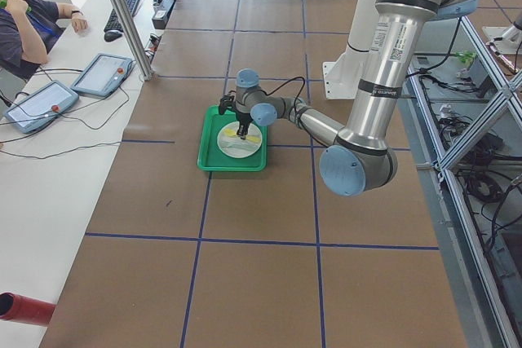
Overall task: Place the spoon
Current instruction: 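Lower the left gripper and close it on the yellow spoon handle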
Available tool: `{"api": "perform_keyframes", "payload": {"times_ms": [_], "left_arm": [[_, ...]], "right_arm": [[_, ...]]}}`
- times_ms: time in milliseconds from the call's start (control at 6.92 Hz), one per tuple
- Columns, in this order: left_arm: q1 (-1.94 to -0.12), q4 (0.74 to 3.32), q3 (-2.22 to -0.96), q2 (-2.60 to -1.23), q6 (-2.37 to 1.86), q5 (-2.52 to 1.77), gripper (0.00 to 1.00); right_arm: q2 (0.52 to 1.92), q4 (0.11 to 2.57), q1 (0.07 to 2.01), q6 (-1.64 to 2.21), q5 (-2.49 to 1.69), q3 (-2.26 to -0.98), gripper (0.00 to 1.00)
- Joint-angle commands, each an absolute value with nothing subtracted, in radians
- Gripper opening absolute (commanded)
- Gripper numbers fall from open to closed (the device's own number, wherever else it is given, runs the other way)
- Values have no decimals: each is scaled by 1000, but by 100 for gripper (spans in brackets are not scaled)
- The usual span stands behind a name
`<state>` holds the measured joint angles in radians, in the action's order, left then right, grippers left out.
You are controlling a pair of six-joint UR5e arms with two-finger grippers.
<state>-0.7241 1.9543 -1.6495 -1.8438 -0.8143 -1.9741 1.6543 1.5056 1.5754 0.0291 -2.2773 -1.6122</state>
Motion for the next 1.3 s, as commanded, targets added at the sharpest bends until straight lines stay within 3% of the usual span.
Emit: {"api": "perform_keyframes", "payload": {"times_ms": [0,1011,1156], "left_arm": [[-724,1954,-1649,-1844,-813,-1976,33],[-724,1942,-1649,-1842,-811,-1979,30],[-724,1937,-1655,-1842,-811,-1988,17]], "right_arm": [[1655,1506,1575,29,-2278,-1612,100],[1654,1505,1575,29,-2278,-1612,100],[1655,1505,1575,29,-2278,-1612,100]]}}
